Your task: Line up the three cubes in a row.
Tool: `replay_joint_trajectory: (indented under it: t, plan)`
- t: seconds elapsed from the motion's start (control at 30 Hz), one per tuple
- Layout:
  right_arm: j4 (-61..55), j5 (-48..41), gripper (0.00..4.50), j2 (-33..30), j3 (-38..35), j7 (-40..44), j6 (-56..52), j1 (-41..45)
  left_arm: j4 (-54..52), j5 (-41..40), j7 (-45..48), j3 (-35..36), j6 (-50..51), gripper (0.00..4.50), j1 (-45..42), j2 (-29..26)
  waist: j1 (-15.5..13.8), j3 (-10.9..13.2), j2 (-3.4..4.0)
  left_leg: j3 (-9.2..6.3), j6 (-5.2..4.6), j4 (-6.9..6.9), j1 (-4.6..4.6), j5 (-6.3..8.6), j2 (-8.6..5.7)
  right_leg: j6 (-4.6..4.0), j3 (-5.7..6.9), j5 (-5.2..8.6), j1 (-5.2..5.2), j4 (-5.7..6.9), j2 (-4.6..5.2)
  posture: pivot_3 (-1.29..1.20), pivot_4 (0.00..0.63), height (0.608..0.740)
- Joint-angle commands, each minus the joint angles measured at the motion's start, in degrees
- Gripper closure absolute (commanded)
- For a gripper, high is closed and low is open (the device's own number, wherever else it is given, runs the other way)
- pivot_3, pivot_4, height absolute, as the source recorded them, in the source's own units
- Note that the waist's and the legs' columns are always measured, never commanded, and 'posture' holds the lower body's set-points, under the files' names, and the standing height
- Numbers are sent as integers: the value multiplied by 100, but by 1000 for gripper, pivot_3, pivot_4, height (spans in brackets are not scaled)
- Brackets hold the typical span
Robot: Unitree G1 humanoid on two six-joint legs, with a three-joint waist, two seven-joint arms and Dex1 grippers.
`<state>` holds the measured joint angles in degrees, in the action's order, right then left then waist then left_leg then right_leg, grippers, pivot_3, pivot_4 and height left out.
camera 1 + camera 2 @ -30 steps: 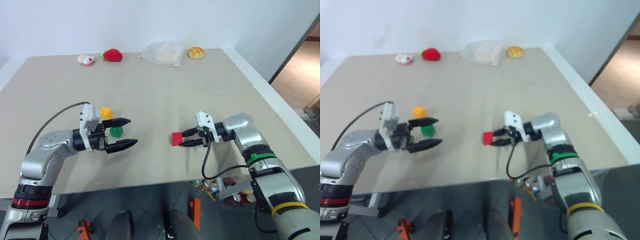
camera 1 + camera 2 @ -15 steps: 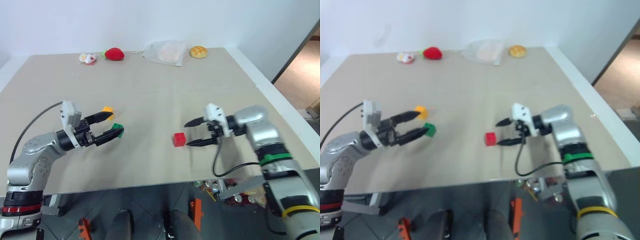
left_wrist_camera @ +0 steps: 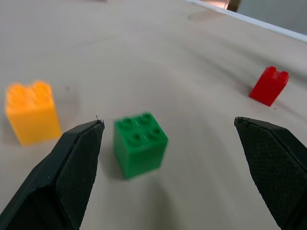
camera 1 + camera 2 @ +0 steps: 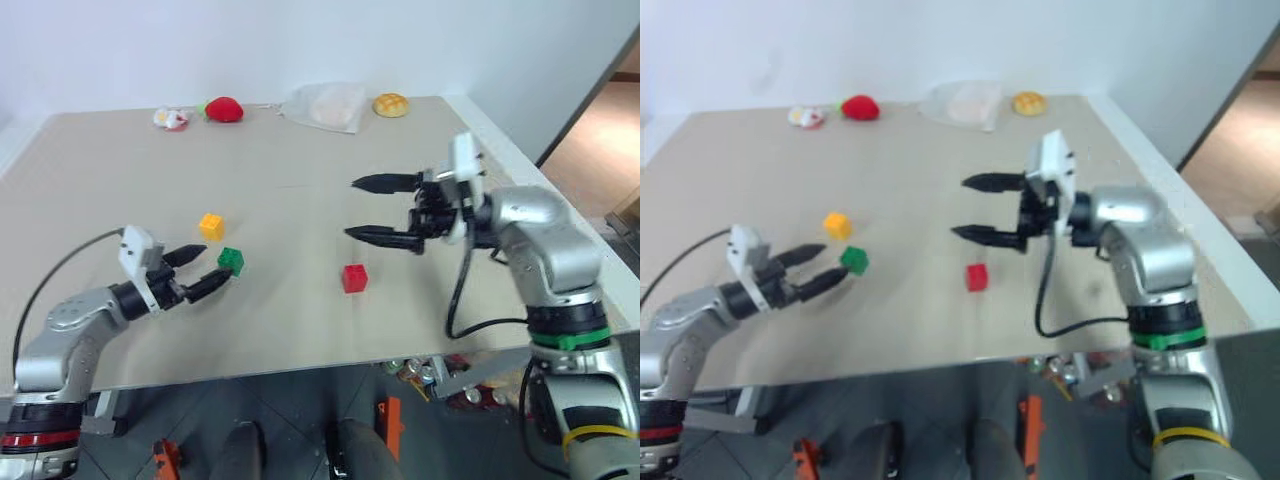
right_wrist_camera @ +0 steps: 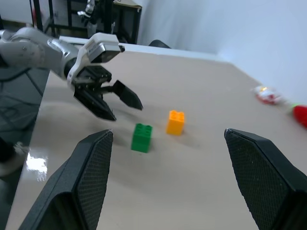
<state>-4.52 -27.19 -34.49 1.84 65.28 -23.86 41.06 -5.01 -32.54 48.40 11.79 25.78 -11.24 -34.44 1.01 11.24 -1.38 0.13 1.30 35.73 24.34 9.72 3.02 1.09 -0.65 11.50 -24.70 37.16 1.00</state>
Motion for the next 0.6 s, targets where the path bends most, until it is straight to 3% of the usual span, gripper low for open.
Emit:
replay_joint_trajectory:
  t: [0.03, 0.2, 0.5, 0.6]
  plan:
    - [-672, -132, 662, 173, -19, -422, -191, -258, -20, 305, -261, -140, -226, 0, -29, 148, -4, 0, 0, 4, 1, 2, 6, 0, -2, 5, -3, 2, -5, 0, 5, 0, 150, 740]
    - [-970, -268, 662, 347, -41, -713, -433, -572, 368, 837, -782, -404, -550, 0, -270, 592, 5, -1, -2, 18, 0, 18, 32, 0, -13, 51, -22, -23, -28, -2, 13, 0, 150, 740]
    - [-1149, -376, 662, 375, -54, -910, -578, -742, 820, 1260, -1043, -692, -806, 0, -652, 985, 18, -2, -4, 15, -5, 37, 28, -3, -8, 20, -24, -35, -28, -1, 2, 0, 150, 740]
    - [-1166, -345, 613, 357, -36, -953, -563, -789, 912, 1335, -1096, -695, -894, 799, -729, 1031, 21, -3, -5, 15, -5, 39, 28, -4, -7, 21, -27, -37, -28, -1, 0, 0, 150, 740]
